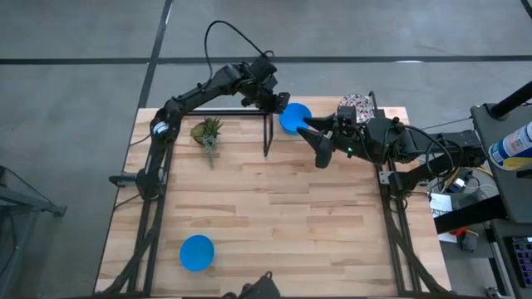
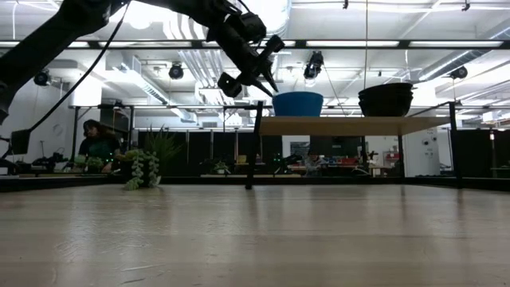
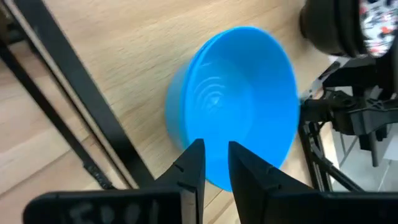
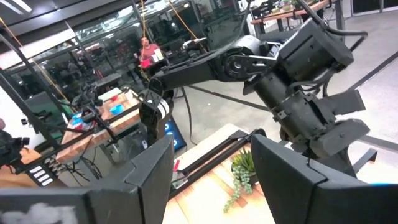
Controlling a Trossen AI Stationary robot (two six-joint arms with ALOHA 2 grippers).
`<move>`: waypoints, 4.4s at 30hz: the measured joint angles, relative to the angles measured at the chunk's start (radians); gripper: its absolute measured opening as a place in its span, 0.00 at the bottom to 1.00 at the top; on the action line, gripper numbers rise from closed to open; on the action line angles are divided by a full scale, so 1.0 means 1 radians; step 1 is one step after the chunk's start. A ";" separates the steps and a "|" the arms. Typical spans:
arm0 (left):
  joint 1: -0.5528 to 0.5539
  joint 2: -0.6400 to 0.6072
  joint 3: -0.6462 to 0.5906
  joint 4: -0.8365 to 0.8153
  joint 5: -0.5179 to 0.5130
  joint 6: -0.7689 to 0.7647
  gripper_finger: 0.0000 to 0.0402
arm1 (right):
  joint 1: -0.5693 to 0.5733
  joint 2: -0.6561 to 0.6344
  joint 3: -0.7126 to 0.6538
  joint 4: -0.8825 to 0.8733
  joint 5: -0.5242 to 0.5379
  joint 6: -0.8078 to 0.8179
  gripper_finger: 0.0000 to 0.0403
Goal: Pick & Place Mini bowls
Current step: Stack the blue bowl on top of the other blue bowl on the shelf
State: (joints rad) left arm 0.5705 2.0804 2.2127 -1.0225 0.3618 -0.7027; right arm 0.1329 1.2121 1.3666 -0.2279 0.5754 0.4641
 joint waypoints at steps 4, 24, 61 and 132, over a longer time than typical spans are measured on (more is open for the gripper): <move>-0.011 -0.024 0.006 -0.022 0.000 0.034 0.15 | 0.000 0.000 0.000 0.000 -0.001 0.000 0.52; -0.296 -0.266 -0.056 -0.550 -0.315 0.262 0.15 | 0.000 0.000 0.000 -0.007 -0.032 0.000 0.52; -1.179 -0.949 -1.286 0.090 -0.195 -0.566 0.32 | 0.000 0.002 -0.063 -0.008 -0.080 0.136 0.52; -0.720 -0.875 -0.900 -0.075 -0.729 -0.366 0.00 | 0.019 0.002 -0.095 -0.136 -0.169 0.465 0.52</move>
State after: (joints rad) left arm -0.1493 1.2058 1.3126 -1.0973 -0.3672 -1.0682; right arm 0.1522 1.2137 1.2713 -0.3642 0.4065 0.9291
